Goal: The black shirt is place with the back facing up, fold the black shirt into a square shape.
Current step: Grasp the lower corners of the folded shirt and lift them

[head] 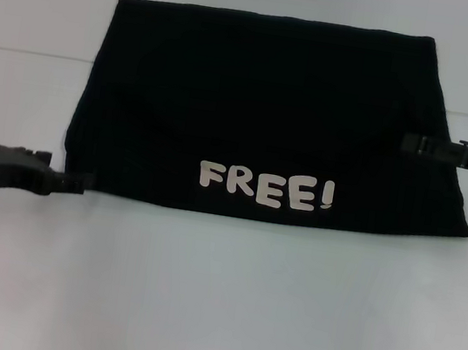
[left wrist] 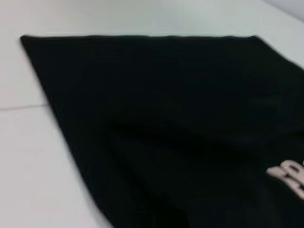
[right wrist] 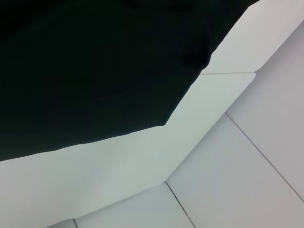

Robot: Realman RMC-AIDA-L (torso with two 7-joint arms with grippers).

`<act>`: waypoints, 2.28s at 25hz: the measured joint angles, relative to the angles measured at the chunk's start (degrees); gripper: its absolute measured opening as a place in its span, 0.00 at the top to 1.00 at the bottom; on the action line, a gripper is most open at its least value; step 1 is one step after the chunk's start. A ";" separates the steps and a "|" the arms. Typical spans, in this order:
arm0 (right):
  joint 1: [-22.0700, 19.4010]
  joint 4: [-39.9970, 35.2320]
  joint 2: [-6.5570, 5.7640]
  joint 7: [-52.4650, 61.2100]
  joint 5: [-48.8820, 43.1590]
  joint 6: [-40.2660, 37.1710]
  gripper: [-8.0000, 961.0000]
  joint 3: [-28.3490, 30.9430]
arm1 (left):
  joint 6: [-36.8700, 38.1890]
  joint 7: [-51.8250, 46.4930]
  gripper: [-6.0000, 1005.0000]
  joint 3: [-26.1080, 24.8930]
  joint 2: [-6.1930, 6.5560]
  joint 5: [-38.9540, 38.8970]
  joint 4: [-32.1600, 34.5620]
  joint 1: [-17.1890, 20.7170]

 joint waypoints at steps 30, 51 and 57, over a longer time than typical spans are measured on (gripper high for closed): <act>-0.21 0.35 0.43 0.03 0.00 1.49 0.21 0.44 | -7.65 2.78 0.14 7.89 -0.37 2.11 -3.84 -2.13; -1.97 -0.38 -0.57 2.24 -2.86 1.34 0.22 -0.04 | -7.20 2.80 0.77 7.89 -0.03 2.11 -3.49 -2.28; -2.69 -1.95 -1.87 7.68 -9.16 3.88 0.22 -0.08 | -7.19 2.82 0.96 7.63 -0.03 2.11 -3.47 -2.15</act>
